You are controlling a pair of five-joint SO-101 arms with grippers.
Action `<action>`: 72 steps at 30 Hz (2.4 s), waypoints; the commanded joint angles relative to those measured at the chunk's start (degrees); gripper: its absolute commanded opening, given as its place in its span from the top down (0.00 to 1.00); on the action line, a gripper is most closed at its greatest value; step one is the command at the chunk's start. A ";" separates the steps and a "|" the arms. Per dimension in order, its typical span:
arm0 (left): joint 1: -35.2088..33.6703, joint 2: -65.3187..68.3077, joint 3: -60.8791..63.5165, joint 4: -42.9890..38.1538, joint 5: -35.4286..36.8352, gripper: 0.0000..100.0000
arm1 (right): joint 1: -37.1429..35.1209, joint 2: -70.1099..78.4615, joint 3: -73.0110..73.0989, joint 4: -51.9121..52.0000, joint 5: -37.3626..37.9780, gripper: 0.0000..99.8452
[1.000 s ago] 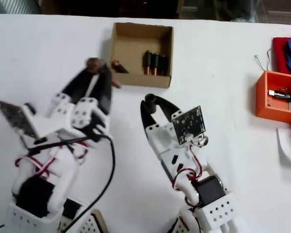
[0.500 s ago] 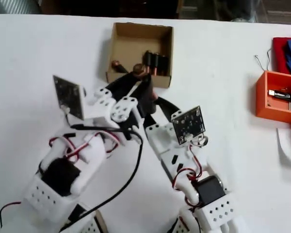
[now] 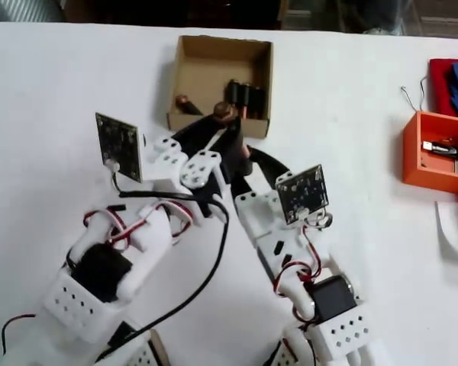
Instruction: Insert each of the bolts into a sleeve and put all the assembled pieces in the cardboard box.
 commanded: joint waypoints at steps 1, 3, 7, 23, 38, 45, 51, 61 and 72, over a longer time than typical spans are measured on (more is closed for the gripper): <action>-2.99 0.18 -0.31 -1.41 -0.35 0.97 | 0.40 -1.36 -0.79 -1.10 0.62 0.98; -3.52 0.18 -0.31 -1.41 -0.35 0.97 | 0.31 -1.36 -0.88 -1.10 0.62 0.98; -3.25 0.26 -0.31 -1.41 -0.26 0.97 | 0.31 -1.36 -0.88 -1.10 0.62 0.98; -1.14 6.24 -4.53 -2.02 -0.26 0.97 | 0.31 -1.36 -0.88 -1.10 0.70 0.98; -0.62 6.33 -1.98 0.26 0.18 0.97 | 0.31 -1.36 -0.88 -1.10 0.70 0.98; 2.64 6.33 0.57 2.29 0.18 0.97 | 0.31 -1.36 -0.88 -1.10 0.70 0.98; 2.20 6.42 0.66 3.87 -0.18 0.97 | 0.31 -1.36 -0.97 -1.19 0.70 0.98; 2.37 11.87 0.13 8.35 -0.18 0.97 | 0.31 -1.36 -2.11 -1.10 0.70 0.98; 2.20 11.78 -2.77 8.62 -0.26 0.95 | 0.31 -1.45 -2.11 -1.10 0.70 0.98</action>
